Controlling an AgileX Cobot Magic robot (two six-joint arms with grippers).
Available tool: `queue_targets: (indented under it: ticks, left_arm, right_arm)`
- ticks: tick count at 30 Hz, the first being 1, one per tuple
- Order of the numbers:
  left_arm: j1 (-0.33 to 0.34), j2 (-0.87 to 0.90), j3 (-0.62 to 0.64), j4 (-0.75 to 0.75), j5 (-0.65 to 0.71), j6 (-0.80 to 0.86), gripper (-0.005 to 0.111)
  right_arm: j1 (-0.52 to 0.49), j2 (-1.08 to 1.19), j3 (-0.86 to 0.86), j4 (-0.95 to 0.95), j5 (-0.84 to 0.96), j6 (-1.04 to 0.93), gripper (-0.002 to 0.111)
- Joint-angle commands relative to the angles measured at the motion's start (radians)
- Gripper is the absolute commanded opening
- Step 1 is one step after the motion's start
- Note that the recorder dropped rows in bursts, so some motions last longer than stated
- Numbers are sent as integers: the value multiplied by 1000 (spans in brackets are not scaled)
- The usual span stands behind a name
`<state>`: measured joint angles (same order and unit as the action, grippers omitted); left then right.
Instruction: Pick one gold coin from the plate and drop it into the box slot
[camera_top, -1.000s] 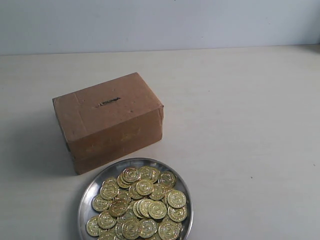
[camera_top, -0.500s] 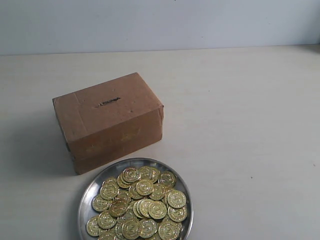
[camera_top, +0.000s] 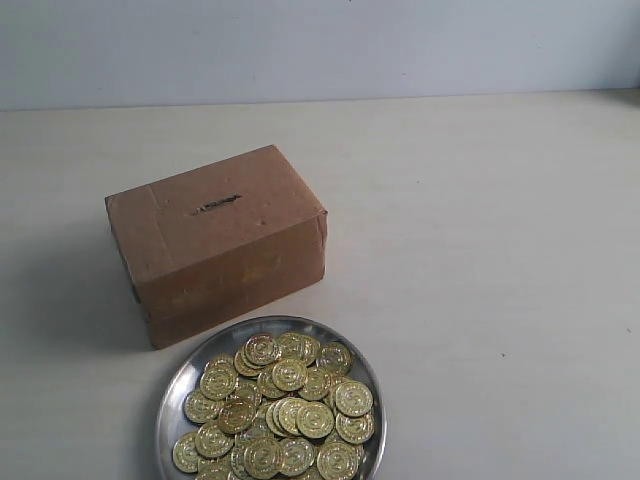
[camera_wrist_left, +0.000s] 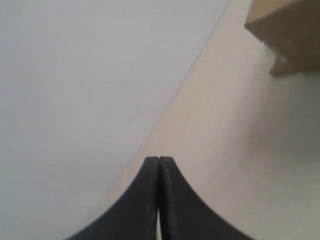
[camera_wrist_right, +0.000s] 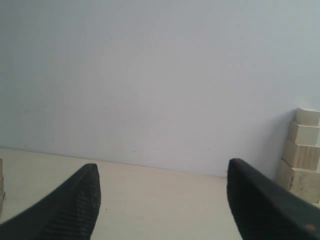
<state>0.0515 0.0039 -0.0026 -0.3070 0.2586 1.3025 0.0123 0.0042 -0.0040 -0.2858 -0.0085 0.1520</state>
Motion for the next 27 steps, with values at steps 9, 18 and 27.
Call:
queue_targets:
  ticks: [9, 18, 27]
  left_arm:
    - [1, -4, 3, -195, -51, -808, 0]
    - [1, -4, 3, -150, -40, -808, 0]
    - [1, -4, 3, -23, 90, -812, 0]
  right_arm:
    - [-7, -4, 4, 57, 114, 9, 67]
    - [-7, -4, 4, 159, 255, 9, 67]
    - [-7, -4, 4, 159, 298, 7, 67]
